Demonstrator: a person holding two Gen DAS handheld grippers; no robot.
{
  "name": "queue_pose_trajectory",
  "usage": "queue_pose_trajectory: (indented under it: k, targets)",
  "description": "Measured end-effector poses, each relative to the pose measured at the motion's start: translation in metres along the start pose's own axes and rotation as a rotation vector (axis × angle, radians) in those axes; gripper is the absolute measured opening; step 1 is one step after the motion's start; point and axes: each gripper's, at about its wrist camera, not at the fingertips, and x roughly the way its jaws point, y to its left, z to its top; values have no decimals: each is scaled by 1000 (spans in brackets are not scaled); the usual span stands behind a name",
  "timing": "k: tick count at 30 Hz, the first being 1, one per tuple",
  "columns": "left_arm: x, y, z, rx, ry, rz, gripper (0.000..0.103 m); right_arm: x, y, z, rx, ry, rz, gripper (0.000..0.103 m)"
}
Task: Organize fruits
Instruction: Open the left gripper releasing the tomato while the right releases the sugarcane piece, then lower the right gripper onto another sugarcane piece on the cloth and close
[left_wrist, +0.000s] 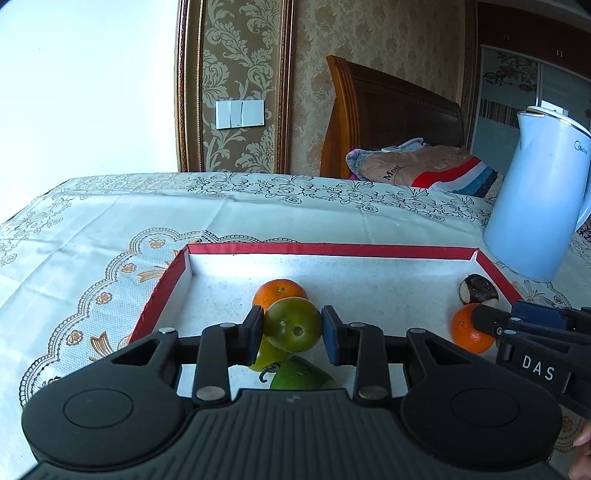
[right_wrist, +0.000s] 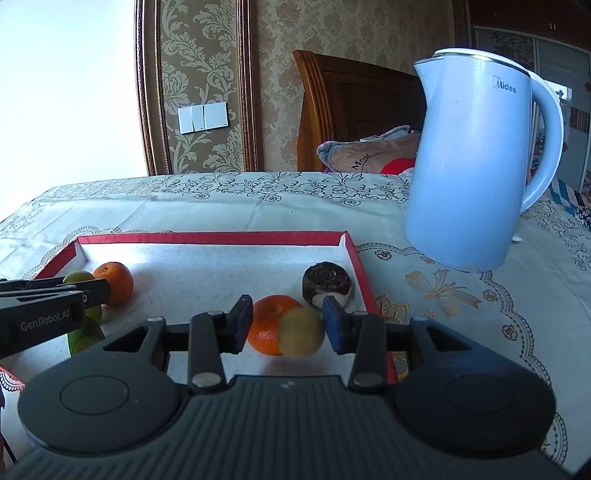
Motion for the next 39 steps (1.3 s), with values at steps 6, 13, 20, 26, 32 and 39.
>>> queue_pose_trajectory:
  k: [6, 13, 20, 26, 32, 39]
  targets:
    - [1, 1, 0, -13, -2, 6, 50, -2, -2, 1, 9, -13, -10, 55]
    - [-1, 0, -1, -5, -20, 18, 59, -3, -3, 0, 17, -15, -10, 58]
    - [-7, 10, 0, -51, -41, 9, 75, -10, -5, -1, 30, -35, -15, 72]
    - [-17, 21, 0, -85, -65, 9, 75, -18, -11, -3, 56, -50, -13, 76]
    - [-35, 29, -10, -86, -87, 19, 75, -30, -22, -8, 84, -67, -24, 77]
    - [-54, 36, -25, -118, -74, -23, 75, -50, -33, -28, 103, -56, -25, 77]
